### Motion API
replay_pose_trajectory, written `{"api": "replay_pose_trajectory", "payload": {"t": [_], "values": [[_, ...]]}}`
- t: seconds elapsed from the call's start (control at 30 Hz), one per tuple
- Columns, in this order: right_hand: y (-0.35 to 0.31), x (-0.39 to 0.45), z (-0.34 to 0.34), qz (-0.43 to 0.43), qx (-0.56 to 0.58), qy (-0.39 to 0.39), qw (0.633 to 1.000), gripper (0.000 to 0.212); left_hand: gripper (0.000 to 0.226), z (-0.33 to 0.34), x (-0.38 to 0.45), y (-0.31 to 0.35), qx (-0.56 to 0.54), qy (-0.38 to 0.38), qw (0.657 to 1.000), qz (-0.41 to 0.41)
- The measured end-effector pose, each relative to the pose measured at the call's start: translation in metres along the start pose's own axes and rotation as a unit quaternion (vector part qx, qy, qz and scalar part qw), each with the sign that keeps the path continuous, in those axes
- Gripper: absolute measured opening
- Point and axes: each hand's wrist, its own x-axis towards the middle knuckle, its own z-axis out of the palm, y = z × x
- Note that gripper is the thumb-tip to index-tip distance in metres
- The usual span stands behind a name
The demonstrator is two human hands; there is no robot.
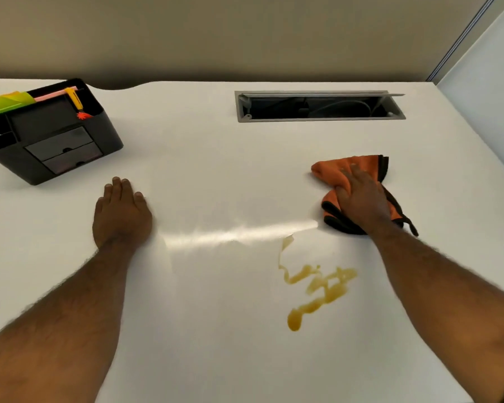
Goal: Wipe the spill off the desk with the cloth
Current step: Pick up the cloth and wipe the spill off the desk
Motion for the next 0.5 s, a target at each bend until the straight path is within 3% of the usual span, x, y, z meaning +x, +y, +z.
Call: {"api": "replay_pose_trajectory", "payload": {"t": [0.3, 0.5], "values": [[0.060, -0.041, -0.016, 0.146, 0.008, 0.024, 0.989, 0.066, 0.059, -0.001, -0.009, 0.004, -0.025, 0.017, 0.999, 0.013], [-0.005, -0.053, 0.001, 0.079, -0.043, 0.017, 0.996, 0.063, 0.076, -0.001, -0.012, 0.000, 0.017, -0.017, 0.998, 0.062]]}}
